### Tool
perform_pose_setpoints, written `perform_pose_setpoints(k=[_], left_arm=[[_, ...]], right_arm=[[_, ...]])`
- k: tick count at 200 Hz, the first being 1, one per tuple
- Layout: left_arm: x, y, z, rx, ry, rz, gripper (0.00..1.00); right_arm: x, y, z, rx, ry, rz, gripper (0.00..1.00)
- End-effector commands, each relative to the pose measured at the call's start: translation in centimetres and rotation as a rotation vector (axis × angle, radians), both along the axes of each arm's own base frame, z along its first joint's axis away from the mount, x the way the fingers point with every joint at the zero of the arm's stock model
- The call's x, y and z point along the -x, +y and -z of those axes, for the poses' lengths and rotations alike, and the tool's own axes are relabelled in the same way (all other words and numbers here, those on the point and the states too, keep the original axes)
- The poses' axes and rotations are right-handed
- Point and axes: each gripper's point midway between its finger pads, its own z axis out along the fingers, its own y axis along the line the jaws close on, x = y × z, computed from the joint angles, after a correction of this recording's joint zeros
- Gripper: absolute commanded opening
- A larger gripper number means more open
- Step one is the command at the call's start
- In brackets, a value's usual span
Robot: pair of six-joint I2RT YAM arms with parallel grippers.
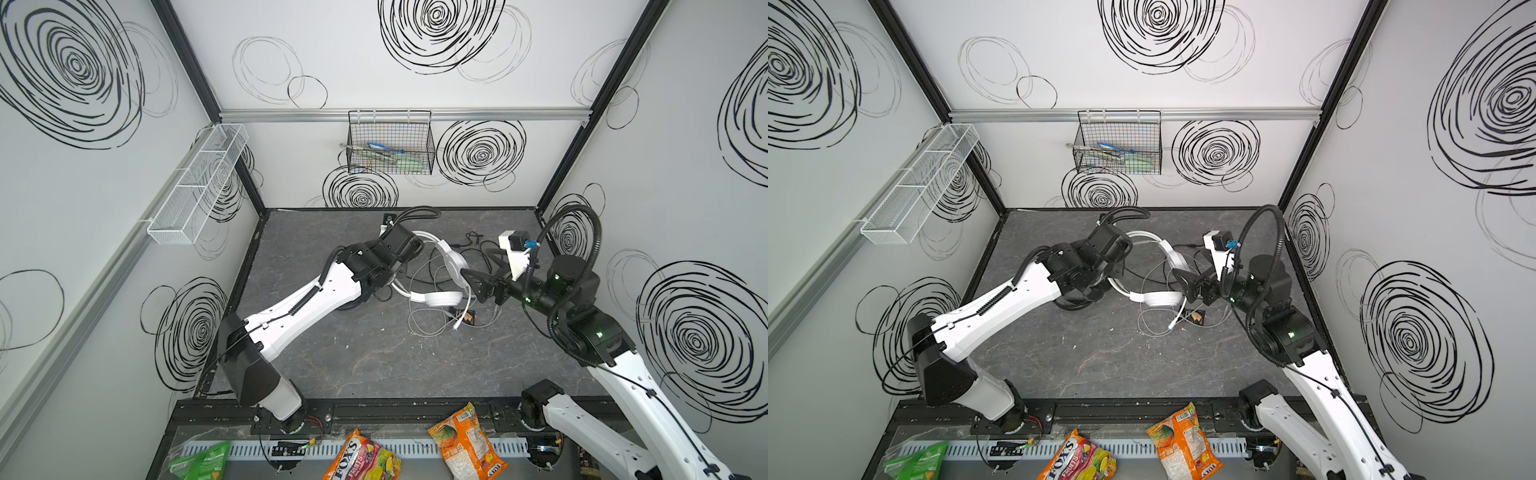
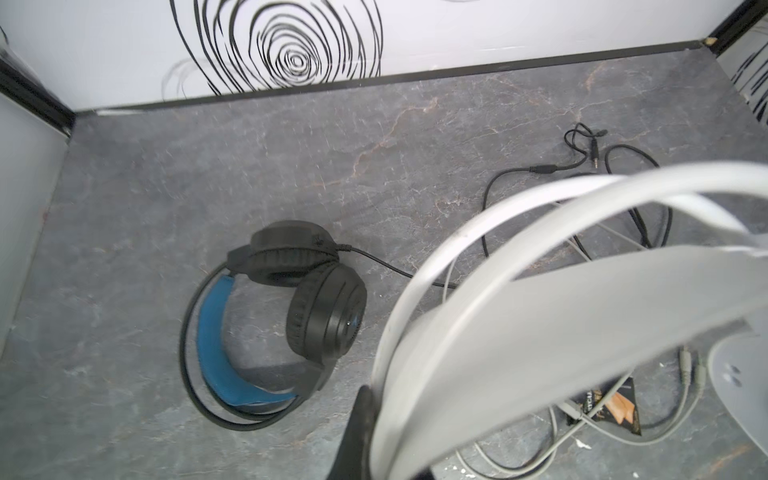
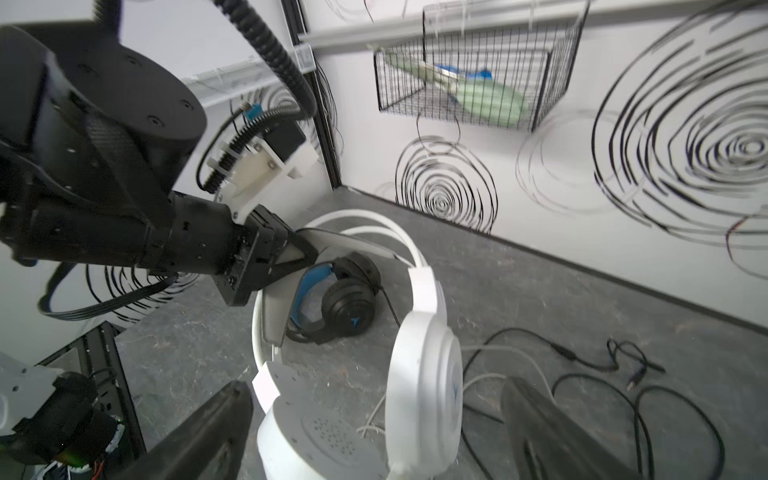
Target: Wrap the headphones
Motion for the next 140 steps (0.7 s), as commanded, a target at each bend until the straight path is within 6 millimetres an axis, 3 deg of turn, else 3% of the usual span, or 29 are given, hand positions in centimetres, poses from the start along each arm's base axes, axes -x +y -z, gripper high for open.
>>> perform_pose_setpoints(k=[1,22,64,98,140], left_arm=[[0.3,1.8,-4.7,-0.088,-0.112,0.039,0.00],[0.6,2.8,-6.8,-0.153,-0.175,0.058,0.00],[1.4,4.1,-9.7,-0.198,-0.240,0.087,0.00],[2.5,2.3,-12.0,-0.143,-0.290,0.236,0.00],[2.4,3.2,-17.1,-0.081,-0.388,0.205,0.00]], right_arm=[[1.5,-0.1,-3.8,-0.068,-0.163,-0.035,0.97],[2.1,-0.4,-4.8,-0.080,-0.200,-0.035,0.97],[3.2,0.0,-4.5,-0.068,-0.228,-0.093,0.97],[4.2,0.6,-3.8,-0.071,-0.225,-0.151,0.97],[5.9,0.9,-3.3,-0.071,-0.217,-0.223,0.97]])
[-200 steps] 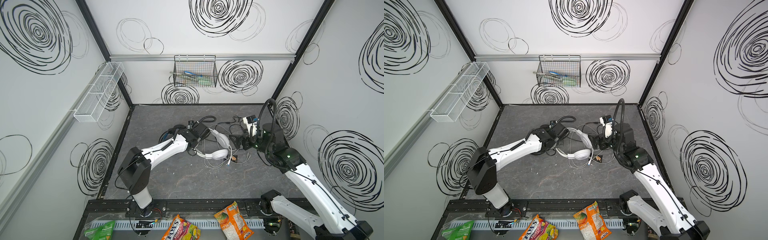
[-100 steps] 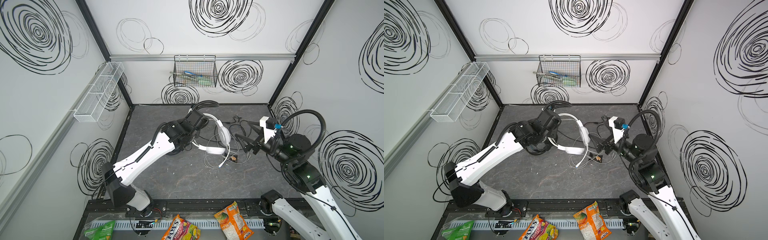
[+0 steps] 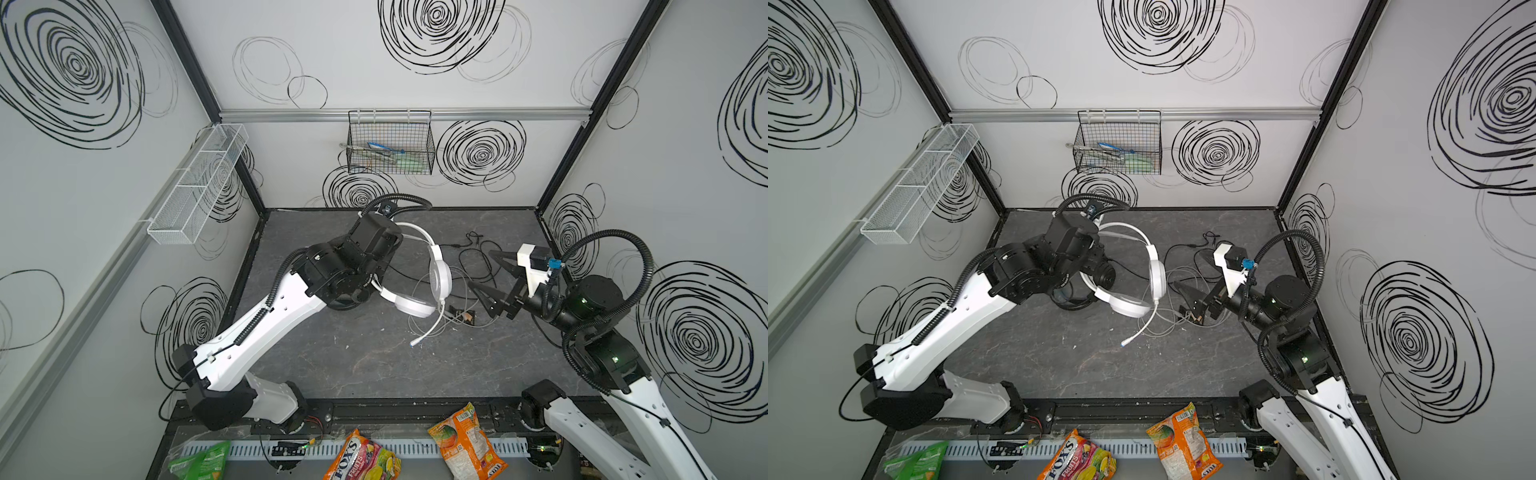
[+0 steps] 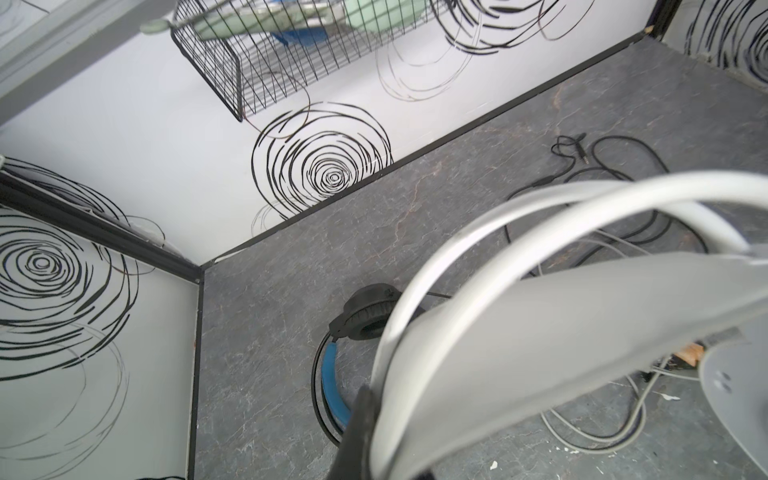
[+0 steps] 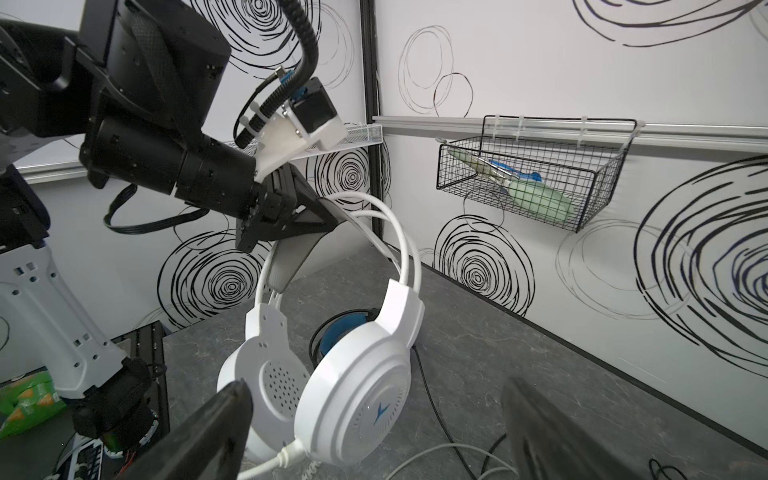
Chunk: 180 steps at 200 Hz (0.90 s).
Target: Wrap the headphones
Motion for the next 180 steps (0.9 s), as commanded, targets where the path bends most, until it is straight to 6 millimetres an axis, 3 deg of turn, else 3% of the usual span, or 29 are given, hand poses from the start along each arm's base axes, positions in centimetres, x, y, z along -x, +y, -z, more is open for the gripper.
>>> perform_pose_setpoints(k=[1,47,84,126,180], left_arm=[[-0.1,0.1,-7.0,0.155,-0.155,0.012,0.00],[-0.8,1.2,-12.1,0.273,-0.218,-0.013,0.00],[-1.1,2.5,-14.9,0.382,-0.252,-0.018,0.00],[-0.6,3.1,-16.1,0.444,-0.262,-0.015,0.00],[0.0,3.9,-16.9,0.503,-0.276,-0.027,0.00]], right_arm=[[1.5,0.3,-0.2,-0.002,-0.033,-0.063,0.97],[2.2,0.6,1.4,0.012,-0.007,-0.102,0.97],[2.0,1.0,1.8,0.011,-0.014,-0.123,0.99],[0.9,1.8,2.3,0.006,-0.014,-0.136,1.00],[-0.1,3.5,4.4,0.005,0.028,-0.187,0.93]])
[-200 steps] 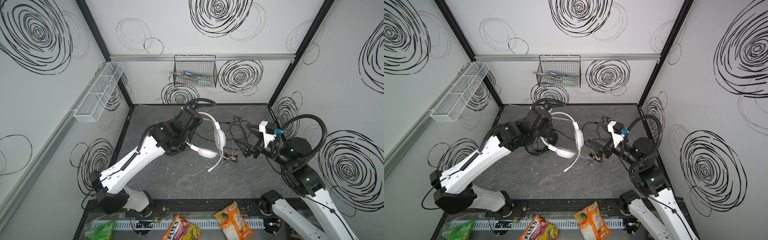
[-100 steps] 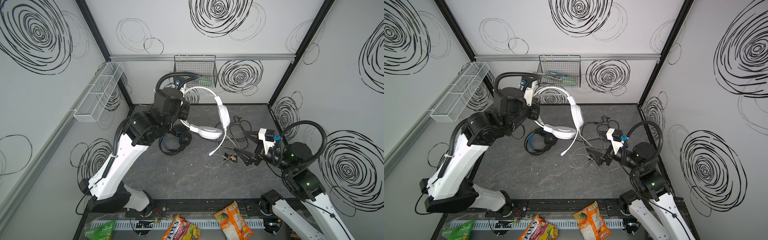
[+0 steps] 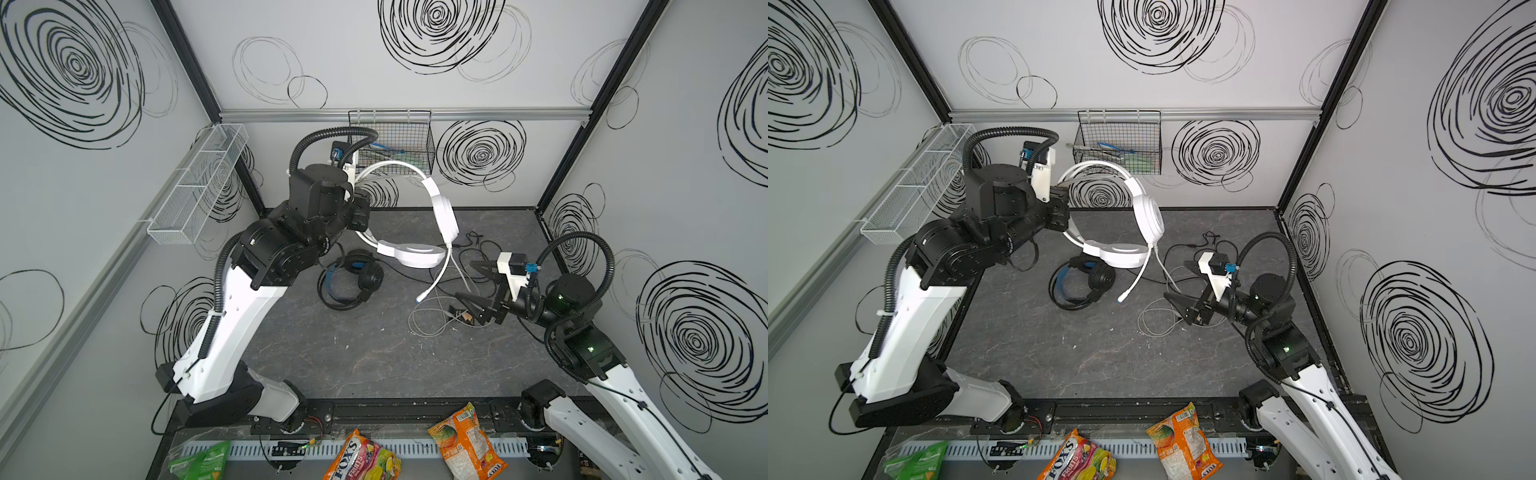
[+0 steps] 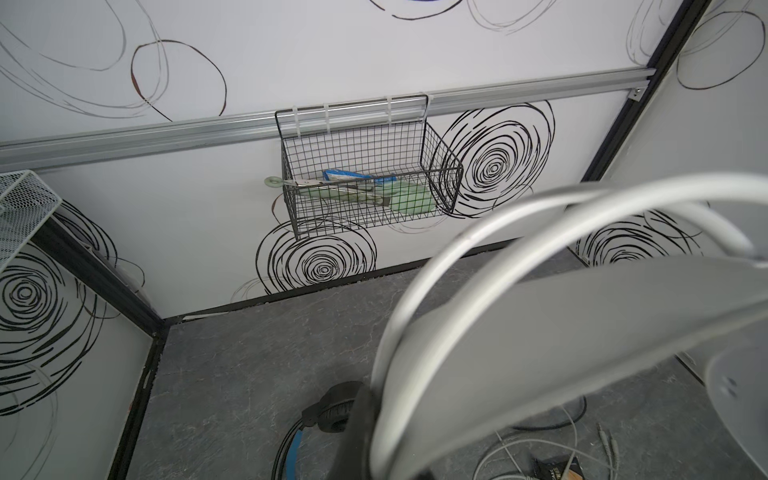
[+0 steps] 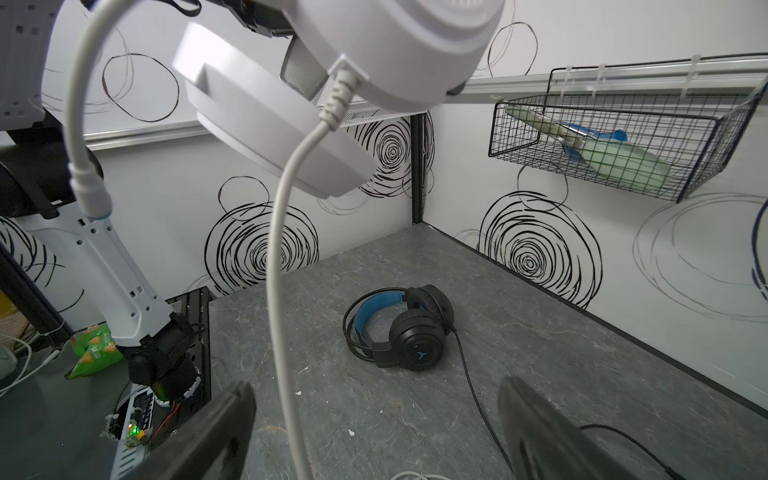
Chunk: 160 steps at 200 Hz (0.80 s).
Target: Wrap the headphones
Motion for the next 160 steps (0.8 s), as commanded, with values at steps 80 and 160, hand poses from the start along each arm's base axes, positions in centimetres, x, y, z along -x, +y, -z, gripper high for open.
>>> perform_pose_setpoints(k=[80,160], left_arm=[[1.2,2.2,-5.1,0.254,-0.101,-0.009,0.00],[1.3,3.2,-5.5,0.302,-0.107,-0.019,0.00]], right_arm=[[0.4,1.2,3.9,-0.013,0.029,-0.072,0.75],[-0.1,1.4,6.4,-0.004,0.081,-0.059,0.68]])
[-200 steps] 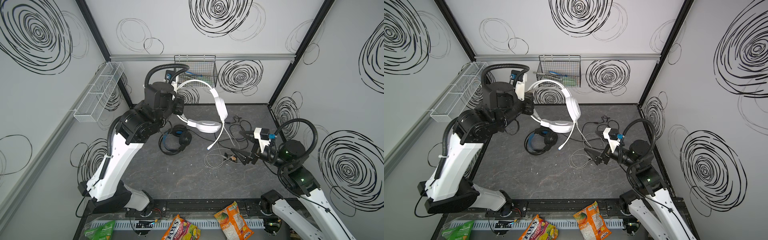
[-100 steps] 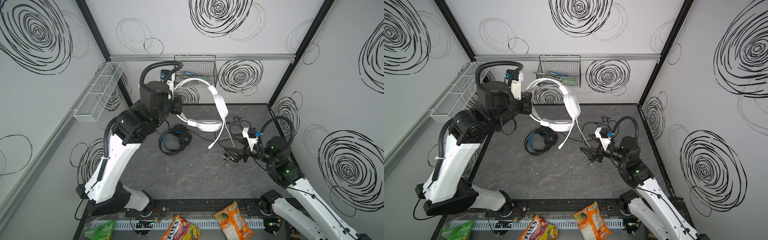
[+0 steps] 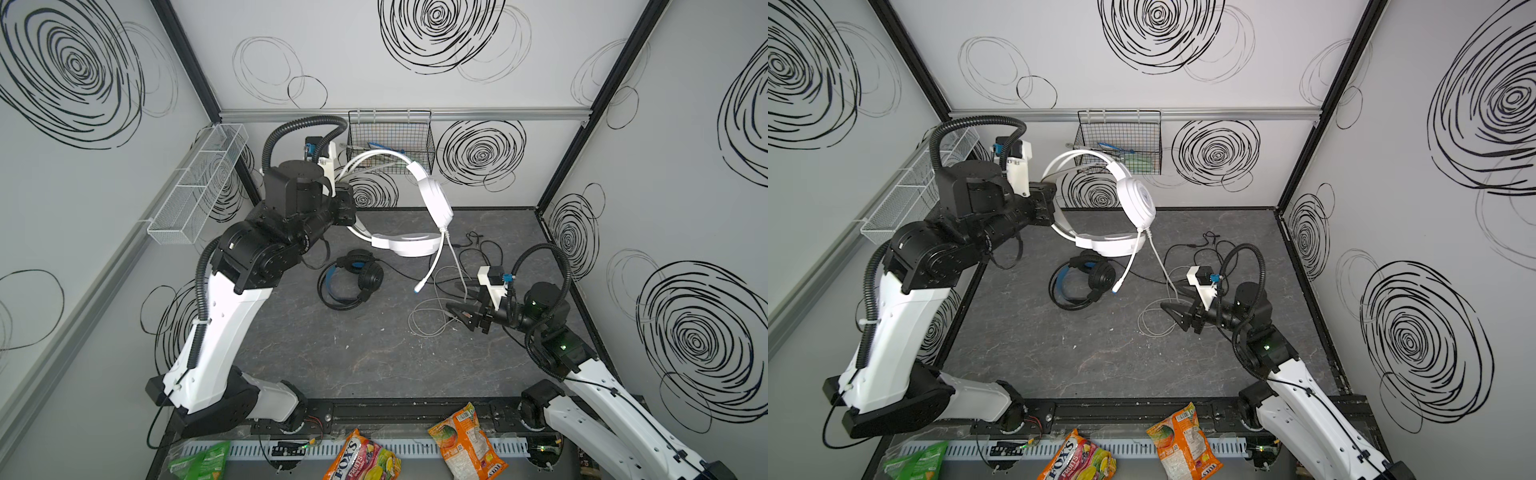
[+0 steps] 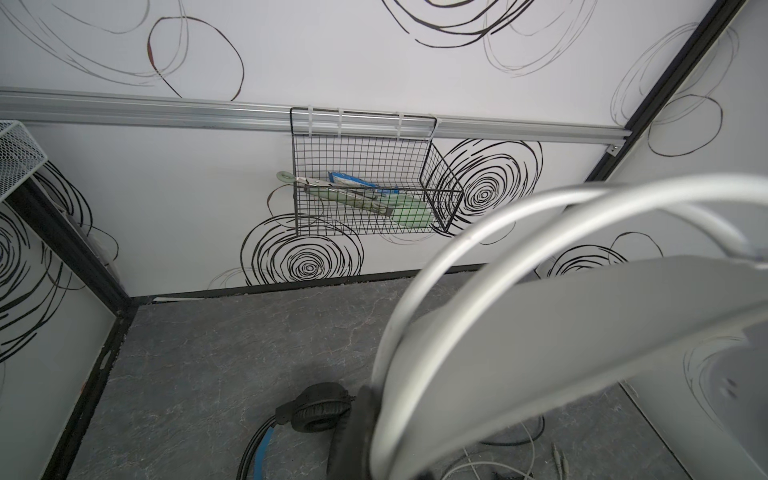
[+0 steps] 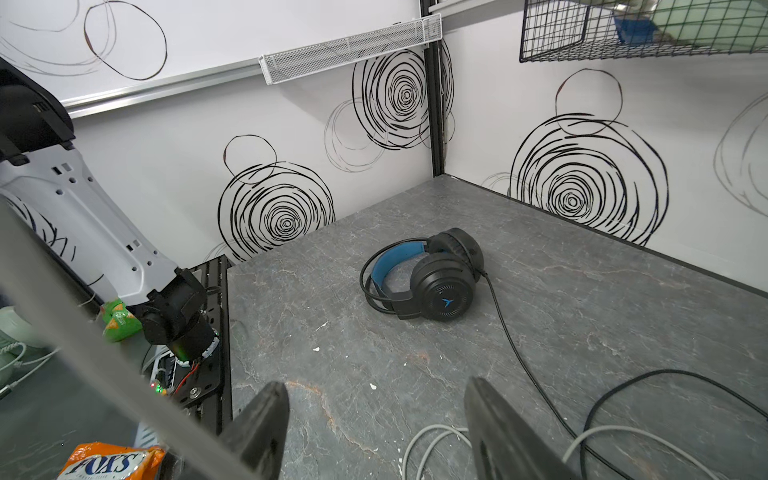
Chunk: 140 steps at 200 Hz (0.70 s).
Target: Wrap the headphones
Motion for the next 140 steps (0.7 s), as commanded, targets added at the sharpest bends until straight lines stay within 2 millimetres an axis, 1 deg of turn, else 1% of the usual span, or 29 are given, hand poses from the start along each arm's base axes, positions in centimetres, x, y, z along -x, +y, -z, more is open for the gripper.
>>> perform_pose_setpoints(k=[1,40,63,94,128,140], left_arm=[[1.0,0.9,-4.3,0.144,-0.120,-0.002,0.00],[1.2,1.7,-4.4,0.151,-0.122,-0.010,0.00],[1.1,1.8,-4.4,0.159,-0.119,-0.006,0.00],[1.0,2.0,-4.2,0.163,-0.113,-0.004,0.00],[0.9,2.5,-4.4,0.173,-0.118,-0.012,0.00],[0.8,2.7,-4.4,0.178,-0.118,-0.017,0.00]], right_arm=[[0.1,0.2,-0.8,-0.023,-0.034,-0.011,0.68],[0.0,0.4,-0.5,-0.015,-0.030,-0.013,0.58],[0.1,0.6,-0.4,-0.011,-0.028,-0.021,0.50],[0.0,0.6,-0.3,-0.003,-0.034,-0.018,0.43],[0.2,0.7,-0.2,0.009,-0.038,-0.023,0.30],[0.1,0.6,-0.1,0.014,-0.036,-0.016,0.23]])
